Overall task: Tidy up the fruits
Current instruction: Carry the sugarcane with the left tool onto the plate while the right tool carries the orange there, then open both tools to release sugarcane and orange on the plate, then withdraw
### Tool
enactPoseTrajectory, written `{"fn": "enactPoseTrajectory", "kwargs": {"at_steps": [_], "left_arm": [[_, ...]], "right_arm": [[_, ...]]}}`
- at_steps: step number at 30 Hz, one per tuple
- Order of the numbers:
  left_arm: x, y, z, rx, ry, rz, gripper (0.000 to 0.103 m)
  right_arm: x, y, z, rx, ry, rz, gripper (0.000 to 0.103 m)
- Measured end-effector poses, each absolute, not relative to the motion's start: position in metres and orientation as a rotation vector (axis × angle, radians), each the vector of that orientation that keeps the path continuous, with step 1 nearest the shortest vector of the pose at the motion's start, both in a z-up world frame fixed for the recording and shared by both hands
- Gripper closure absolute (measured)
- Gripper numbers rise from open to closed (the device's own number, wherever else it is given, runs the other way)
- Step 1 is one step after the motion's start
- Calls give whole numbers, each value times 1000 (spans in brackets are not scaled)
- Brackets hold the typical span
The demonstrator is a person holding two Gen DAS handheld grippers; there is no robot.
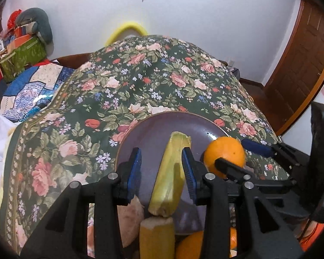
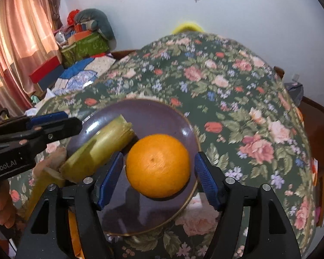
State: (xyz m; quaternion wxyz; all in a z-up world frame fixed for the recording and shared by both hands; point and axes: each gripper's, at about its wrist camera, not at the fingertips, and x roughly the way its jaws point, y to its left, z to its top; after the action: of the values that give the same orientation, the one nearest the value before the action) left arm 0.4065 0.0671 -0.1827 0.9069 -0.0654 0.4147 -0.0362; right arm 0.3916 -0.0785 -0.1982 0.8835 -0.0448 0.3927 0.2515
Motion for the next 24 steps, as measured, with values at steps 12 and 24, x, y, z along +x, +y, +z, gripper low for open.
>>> {"fn": "enactPoseTrajectory", "kwargs": {"at_steps": [12,24], "left_arm": [[355,72,-137,-116,763,-37,54],[284,75,-96,-92,690,-9,39]], "right_arm": [[345,-90,-142,-86,678,498,33],[278,-95,-104,-90,553,483,26]]}}
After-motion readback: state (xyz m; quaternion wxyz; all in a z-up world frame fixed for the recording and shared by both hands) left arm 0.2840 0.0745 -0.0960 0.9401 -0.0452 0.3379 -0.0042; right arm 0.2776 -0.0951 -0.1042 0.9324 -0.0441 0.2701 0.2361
